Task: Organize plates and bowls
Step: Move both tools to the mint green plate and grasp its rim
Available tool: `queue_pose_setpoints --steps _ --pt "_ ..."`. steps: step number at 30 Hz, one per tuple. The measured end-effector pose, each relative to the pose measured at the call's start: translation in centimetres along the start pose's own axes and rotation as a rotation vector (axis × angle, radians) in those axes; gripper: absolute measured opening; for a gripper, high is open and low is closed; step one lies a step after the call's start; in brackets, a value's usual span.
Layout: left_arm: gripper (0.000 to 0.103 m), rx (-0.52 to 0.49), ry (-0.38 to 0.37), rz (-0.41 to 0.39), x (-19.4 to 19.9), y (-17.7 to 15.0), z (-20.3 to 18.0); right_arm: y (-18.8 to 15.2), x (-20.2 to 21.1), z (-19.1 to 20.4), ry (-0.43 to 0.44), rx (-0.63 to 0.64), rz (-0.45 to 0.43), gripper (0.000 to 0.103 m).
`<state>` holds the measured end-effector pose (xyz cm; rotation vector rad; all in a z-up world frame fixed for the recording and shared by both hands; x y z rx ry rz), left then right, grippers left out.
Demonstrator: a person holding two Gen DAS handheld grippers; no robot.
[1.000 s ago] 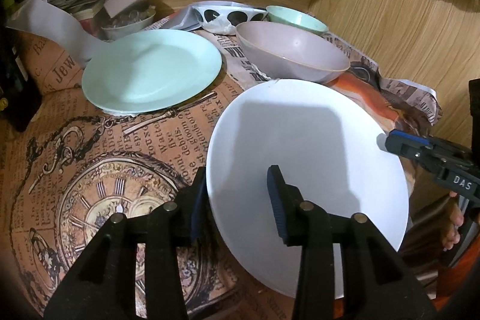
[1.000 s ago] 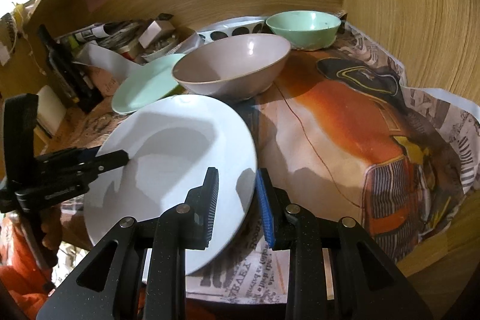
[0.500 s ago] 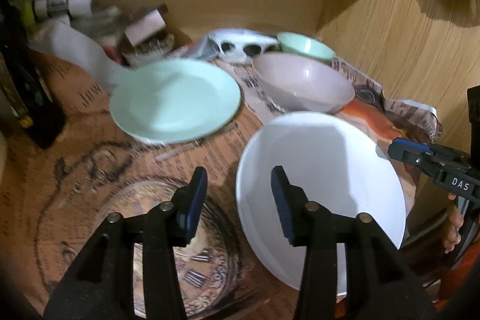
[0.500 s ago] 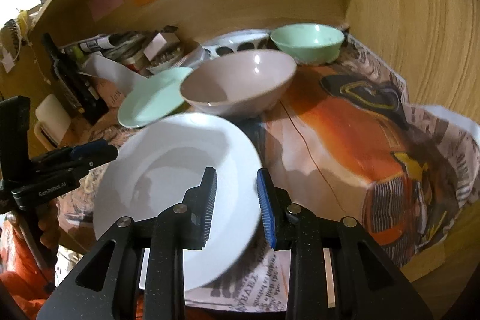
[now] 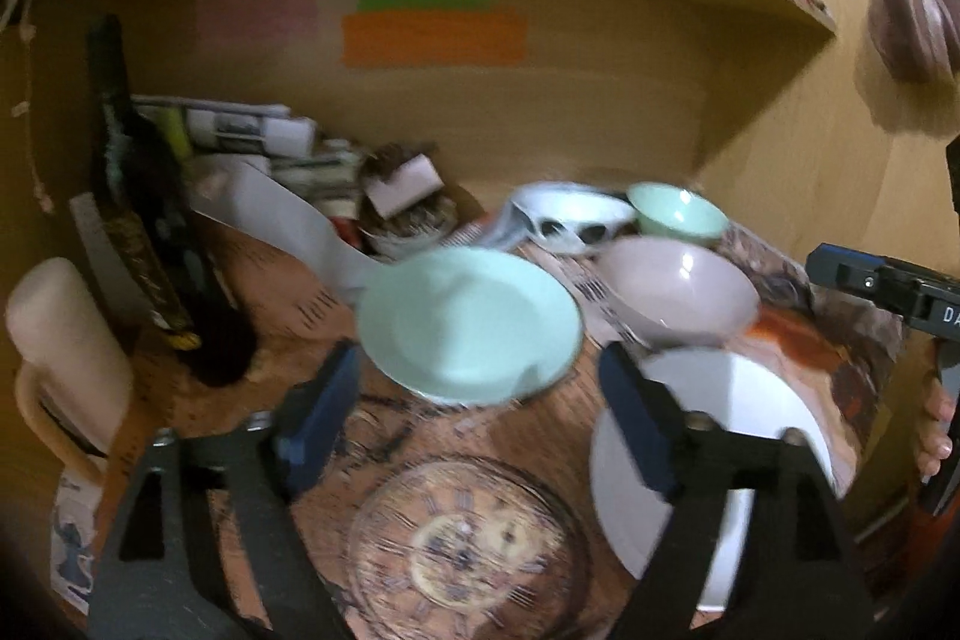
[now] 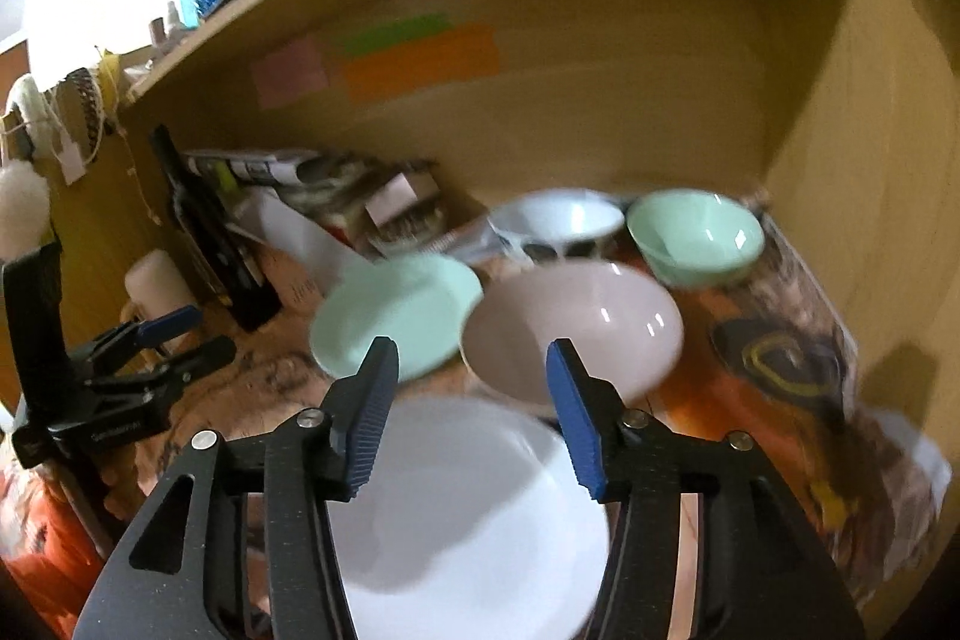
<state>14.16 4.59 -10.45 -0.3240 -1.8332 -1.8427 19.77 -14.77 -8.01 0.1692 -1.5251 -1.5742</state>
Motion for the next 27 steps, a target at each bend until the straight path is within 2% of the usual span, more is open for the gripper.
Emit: queue_pose_setpoints --steps 5,13,27 --pt "0.092 0.023 0.064 -0.030 -0.6 1.3 2.4 2.1 -1.6 1.2 0.012 0.058 -0.016 0.058" --pt "0.095 0.050 0.103 -0.003 -3.9 2.6 4.9 4.2 -6.5 1.4 0.045 0.077 0.057 0.059" --pt "0.095 0.079 0.081 0.210 -13.2 0.6 6.4 4.3 -16.9 -1.0 0.064 0.080 0.338 0.059"
Point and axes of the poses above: each gripper's, at about its wrist camera, not at the fingertips, and x roughly against the way its jaws point, z to its left, y to its top, the point moved 4 cm from there along -x, roughly the way its jaws point, and after that the axes turned 12 degrees about y, right-handed, at the moved point
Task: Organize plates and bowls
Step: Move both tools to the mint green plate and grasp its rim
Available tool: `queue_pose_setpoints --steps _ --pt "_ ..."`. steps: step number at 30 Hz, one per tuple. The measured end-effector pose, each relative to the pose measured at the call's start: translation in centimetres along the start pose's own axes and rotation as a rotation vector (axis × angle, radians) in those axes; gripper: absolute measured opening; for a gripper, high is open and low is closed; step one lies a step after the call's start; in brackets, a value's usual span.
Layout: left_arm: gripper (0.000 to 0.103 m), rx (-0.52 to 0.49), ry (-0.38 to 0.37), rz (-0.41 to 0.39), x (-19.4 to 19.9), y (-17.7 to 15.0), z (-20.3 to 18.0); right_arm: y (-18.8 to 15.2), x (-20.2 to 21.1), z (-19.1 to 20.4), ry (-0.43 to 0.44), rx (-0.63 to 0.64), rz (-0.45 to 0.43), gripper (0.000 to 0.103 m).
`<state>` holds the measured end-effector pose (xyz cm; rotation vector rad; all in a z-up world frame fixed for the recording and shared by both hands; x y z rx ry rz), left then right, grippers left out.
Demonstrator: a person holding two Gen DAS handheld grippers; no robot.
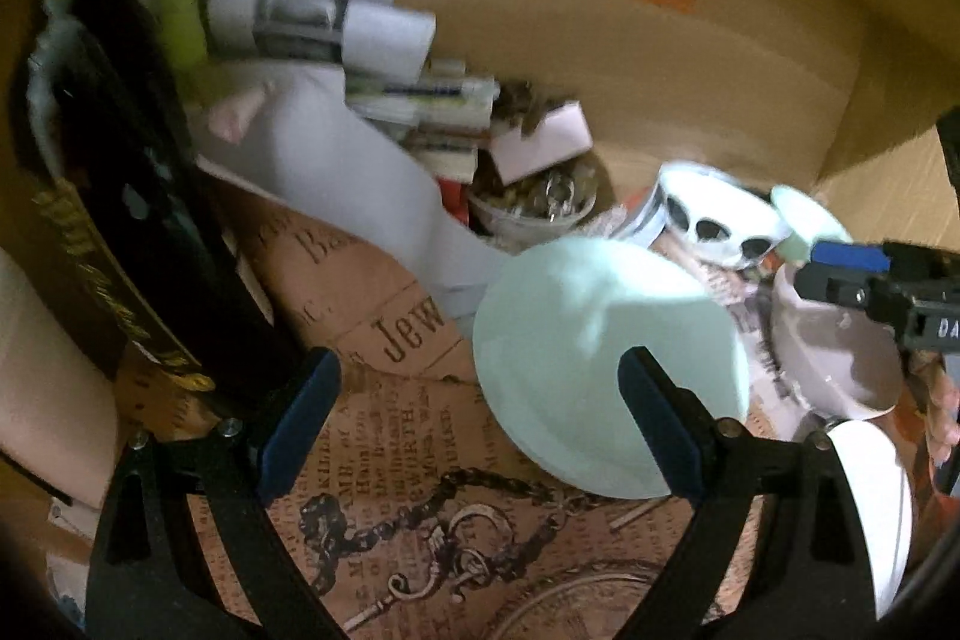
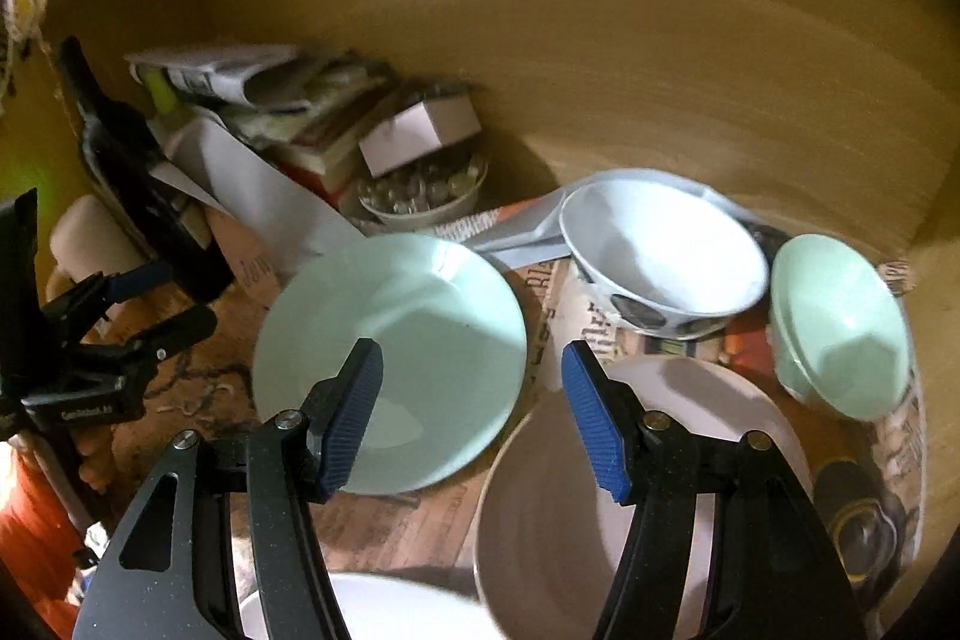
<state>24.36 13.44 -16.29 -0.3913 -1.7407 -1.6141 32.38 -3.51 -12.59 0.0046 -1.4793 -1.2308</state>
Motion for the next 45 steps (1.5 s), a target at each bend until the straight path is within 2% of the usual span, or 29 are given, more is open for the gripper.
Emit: queue_pose_setpoints --steps 3,4,6,10,17,23,32,34,37,40,45 --pt "0.090 -0.017 -0.013 0.040 -1.5 -0.6 -0.3 0.3 -1.8 -0.6 0.022 -0.015 0.057 0.058" --pt "0.084 -0.025 -0.018 0.054 -1.9 -0.8 -0.4 0.4 -2.4 -0.7 0.024 -0.012 0.078 0.058" --pt "0.077 -0.034 -0.036 0.086 -2.7 -1.3 -0.7 0.5 -3.5 -1.1 0.021 -0.009 0.114 0.051" --pt "0.063 -0.029 -0.083 0.143 -3.9 -2.0 -0.8 0.8 -5.3 -2.0 0.031 -0.035 0.182 0.046" --pt "0.054 -0.010 -0.129 0.181 -4.9 -2.4 -0.8 1.4 -7.5 -3.0 0.028 -0.047 0.254 0.045" --pt "0.049 0.002 -0.166 0.211 -5.4 -2.7 -0.8 1.8 -9.1 -4.1 0.021 -0.062 0.313 0.041" --pt "0.048 -0.013 -0.208 0.226 -5.8 -2.8 -1.6 1.3 -11.0 -3.2 -0.011 0.001 0.396 0.035" --pt "0.048 -0.029 -0.216 0.225 -5.9 -2.8 -2.2 1.4 -11.0 -3.3 -0.005 -0.004 0.396 0.035" --pt "0.039 -0.063 -0.235 0.227 -5.8 -2.9 -3.0 1.5 -10.8 -3.2 -0.007 -0.006 0.375 0.030" --pt "0.039 -0.084 -0.203 0.213 -5.6 -3.1 -3.3 1.7 -10.4 -2.9 -0.005 -0.012 0.364 0.030" --pt "0.038 -0.047 -0.201 0.223 -5.6 -3.0 -2.4 1.7 -9.3 -2.0 0.002 -0.010 0.350 0.030"
Point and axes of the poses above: each gripper's, at about its wrist camera, not at the fingertips, and x roughly against the way its jaws point, z to its left, y to its top, the point moved 4 cm from there along -x, roughly the way its jaws point, and after that the axes turned 12 degrees about y, right-handed, at the moved point
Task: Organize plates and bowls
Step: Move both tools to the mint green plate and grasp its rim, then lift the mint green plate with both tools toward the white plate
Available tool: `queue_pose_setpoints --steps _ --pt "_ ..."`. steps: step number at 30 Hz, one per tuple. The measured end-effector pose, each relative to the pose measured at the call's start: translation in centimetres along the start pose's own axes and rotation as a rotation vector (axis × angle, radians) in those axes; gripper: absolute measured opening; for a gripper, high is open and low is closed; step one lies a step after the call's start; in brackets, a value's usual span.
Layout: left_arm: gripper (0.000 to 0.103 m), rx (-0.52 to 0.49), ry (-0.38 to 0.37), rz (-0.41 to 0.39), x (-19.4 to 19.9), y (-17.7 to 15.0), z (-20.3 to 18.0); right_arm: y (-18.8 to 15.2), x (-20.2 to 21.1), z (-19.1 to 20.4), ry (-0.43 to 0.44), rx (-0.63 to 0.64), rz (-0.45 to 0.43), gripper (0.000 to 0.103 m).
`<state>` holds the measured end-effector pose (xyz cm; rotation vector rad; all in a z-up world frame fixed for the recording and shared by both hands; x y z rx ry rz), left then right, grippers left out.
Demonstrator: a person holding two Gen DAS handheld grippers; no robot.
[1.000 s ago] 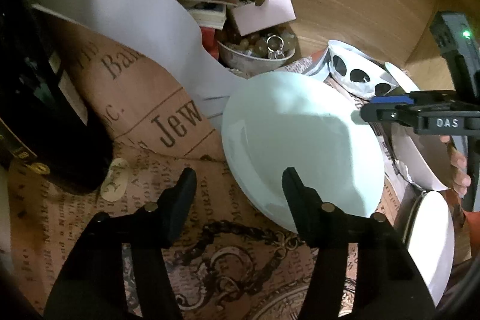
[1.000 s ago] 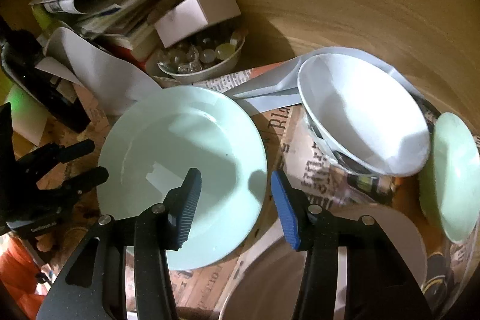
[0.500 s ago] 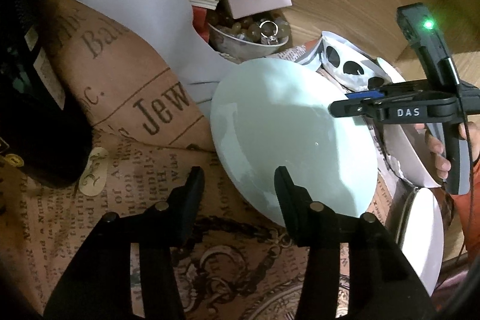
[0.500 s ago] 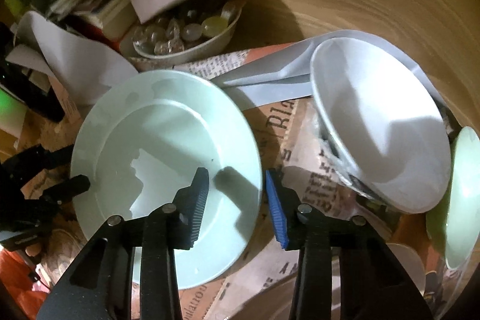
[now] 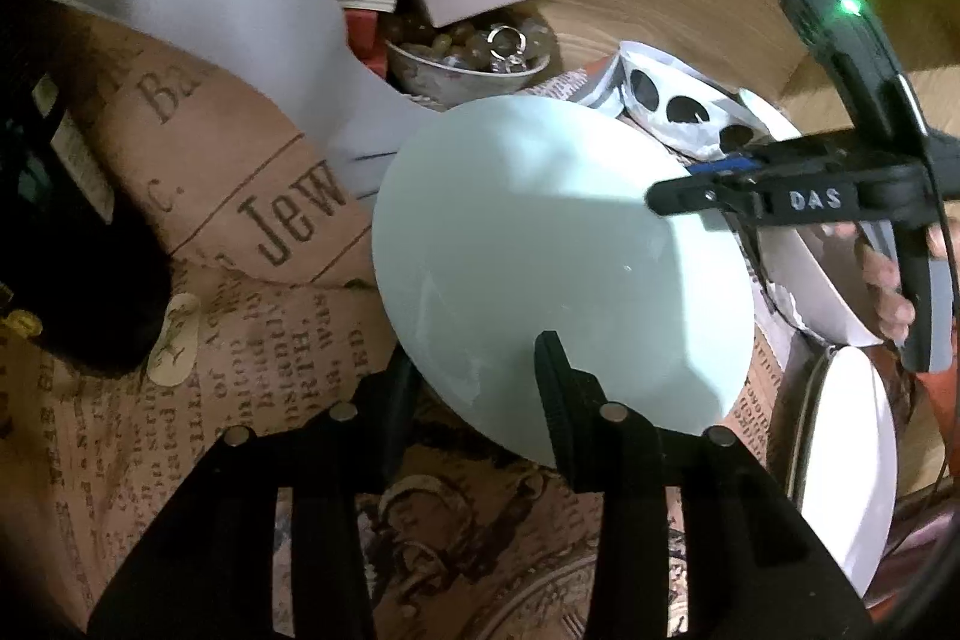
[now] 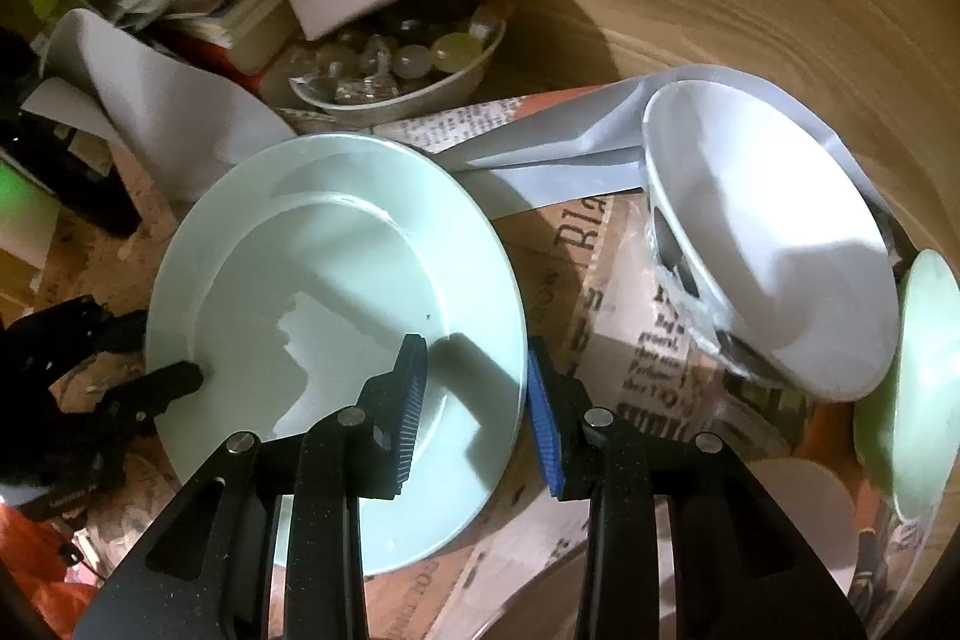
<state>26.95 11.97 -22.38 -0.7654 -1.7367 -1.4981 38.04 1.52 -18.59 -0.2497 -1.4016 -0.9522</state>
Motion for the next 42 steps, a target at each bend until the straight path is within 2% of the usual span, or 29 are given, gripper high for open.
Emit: queue_pose_setpoints --steps 5,13,19,29,42 --pt "0.038 0.019 0.014 -0.013 0.6 -0.2 0.3 -1.1 1.8 0.9 0.007 0.013 -0.038 0.030" --pt "0.038 0.051 0.038 -0.101 3.7 -0.6 0.7 -2.6 5.4 2.9 -0.022 0.062 -0.104 0.030" --pt "0.038 0.071 0.038 -0.153 6.5 -1.0 1.2 -3.7 6.5 5.1 0.006 0.048 -0.138 0.030" --pt "0.038 0.053 0.044 -0.230 10.3 -2.2 0.4 -5.6 6.7 6.0 0.015 0.043 -0.202 0.029" --pt "0.038 0.027 0.051 -0.310 14.5 -4.3 -1.8 -9.2 10.1 7.4 0.022 0.043 -0.275 0.029"
Point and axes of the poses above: each gripper's, at about its wrist camera, not at the fingertips, and x roughly against the way its jaws point, z to its left, y to its top, the point moved 4 cm from there along -x, roughly the way its jaws point, and after that the axes turned 12 degrees about y, right-handed, at the moved point
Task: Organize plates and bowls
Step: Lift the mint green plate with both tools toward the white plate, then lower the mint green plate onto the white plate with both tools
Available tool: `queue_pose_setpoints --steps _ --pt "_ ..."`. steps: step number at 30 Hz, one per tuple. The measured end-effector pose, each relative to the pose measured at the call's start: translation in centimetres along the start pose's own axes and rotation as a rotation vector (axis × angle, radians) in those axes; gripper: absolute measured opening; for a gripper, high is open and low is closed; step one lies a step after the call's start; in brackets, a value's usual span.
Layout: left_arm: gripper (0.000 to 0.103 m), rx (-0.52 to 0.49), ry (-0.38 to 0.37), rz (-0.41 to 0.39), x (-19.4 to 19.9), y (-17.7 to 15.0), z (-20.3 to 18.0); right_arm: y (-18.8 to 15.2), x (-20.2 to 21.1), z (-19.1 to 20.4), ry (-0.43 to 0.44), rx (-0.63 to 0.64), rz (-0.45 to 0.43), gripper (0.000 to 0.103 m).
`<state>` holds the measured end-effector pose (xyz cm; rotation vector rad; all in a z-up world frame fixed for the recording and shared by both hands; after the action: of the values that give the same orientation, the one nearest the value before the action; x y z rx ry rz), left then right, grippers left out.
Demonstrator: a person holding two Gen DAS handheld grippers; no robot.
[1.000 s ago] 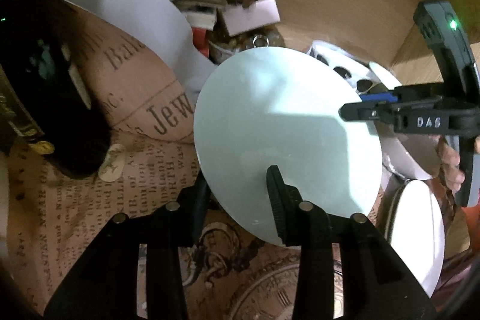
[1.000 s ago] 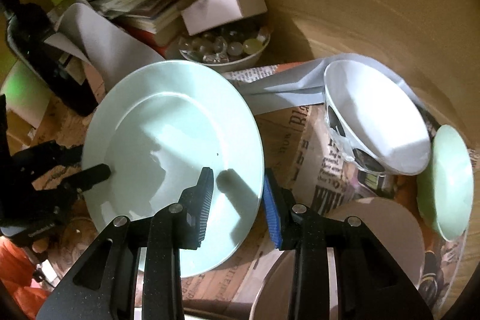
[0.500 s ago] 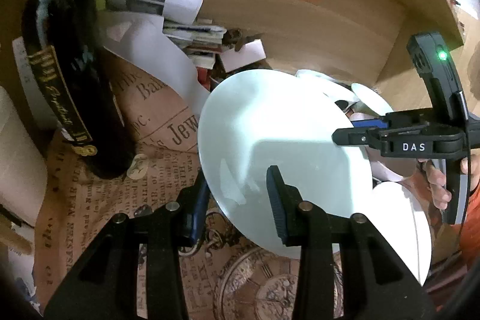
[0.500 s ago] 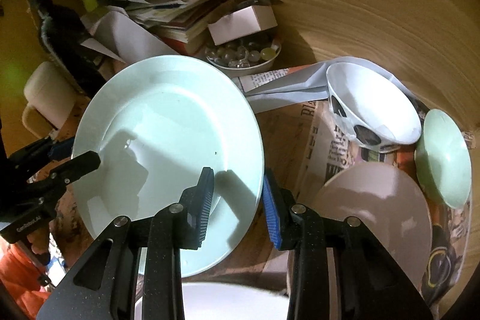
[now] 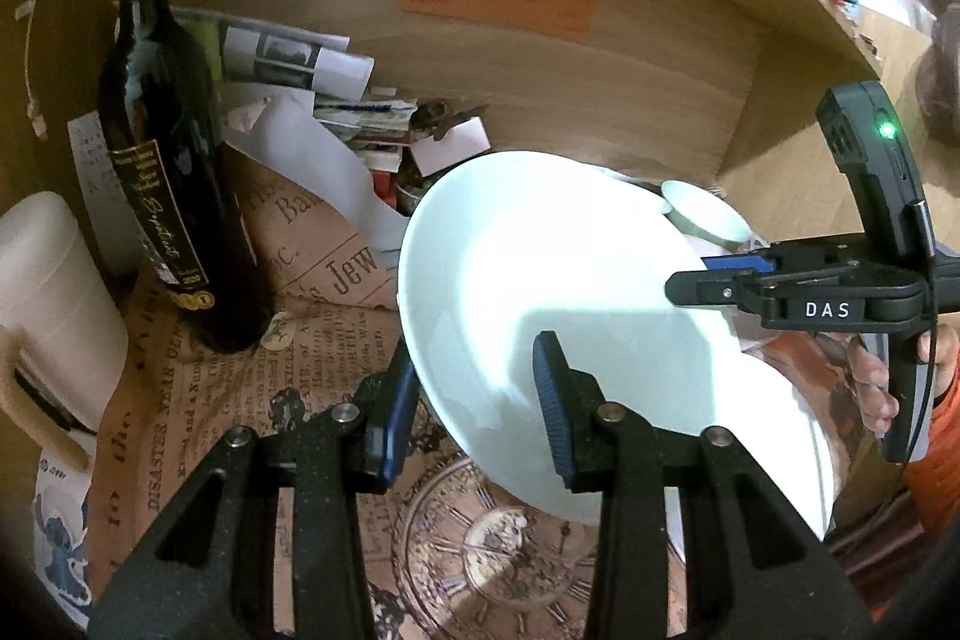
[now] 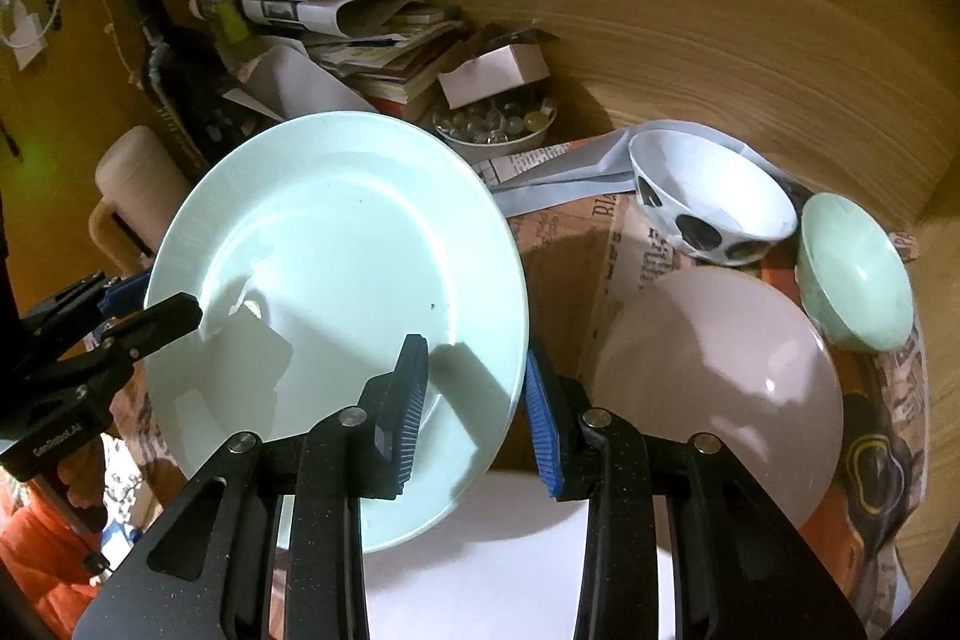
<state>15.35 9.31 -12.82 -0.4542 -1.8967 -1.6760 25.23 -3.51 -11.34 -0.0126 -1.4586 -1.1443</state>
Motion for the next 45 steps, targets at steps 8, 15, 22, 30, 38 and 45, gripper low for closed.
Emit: queue_pose_setpoints --steps 8,15,22,30,38,45 --pt "0.033 -0.022 -0.013 -0.022 2.3 -0.9 -1.5 -2.1 2.4 0.2 -0.006 -0.015 -0.038 0.029" --pt "0.030 -0.048 -0.035 -0.030 3.0 -2.0 -3.4 -4.4 3.8 -0.7 -0.018 -0.061 -0.054 0.029" --pt "0.030 -0.067 -0.069 -0.027 3.7 -2.9 -5.2 -6.5 5.3 -1.5 -0.026 -0.101 -0.072 0.029" --pt "0.030 -0.086 -0.102 -0.003 4.1 -4.2 -6.6 -8.7 6.2 -2.1 -0.033 -0.140 -0.081 0.029" --pt "0.030 -0.096 -0.120 0.043 3.6 -5.6 -7.6 -11.0 6.1 -2.7 -0.037 -0.174 -0.063 0.029" --pt "0.030 -0.105 -0.136 0.069 3.3 -6.6 -8.3 -12.9 5.6 -3.2 -0.037 -0.209 -0.034 0.029"
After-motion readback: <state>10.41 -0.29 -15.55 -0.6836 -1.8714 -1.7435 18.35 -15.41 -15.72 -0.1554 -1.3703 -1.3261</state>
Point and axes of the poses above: each gripper's, at about its wrist camera, not at the fingertips, and x roughly against the way its jaws point, z to its left, y to its top, the point moved 4 cm from there along -x, roughly the way its jaws point, and after that the axes turned 12 degrees about y, right-handed, at the moved point
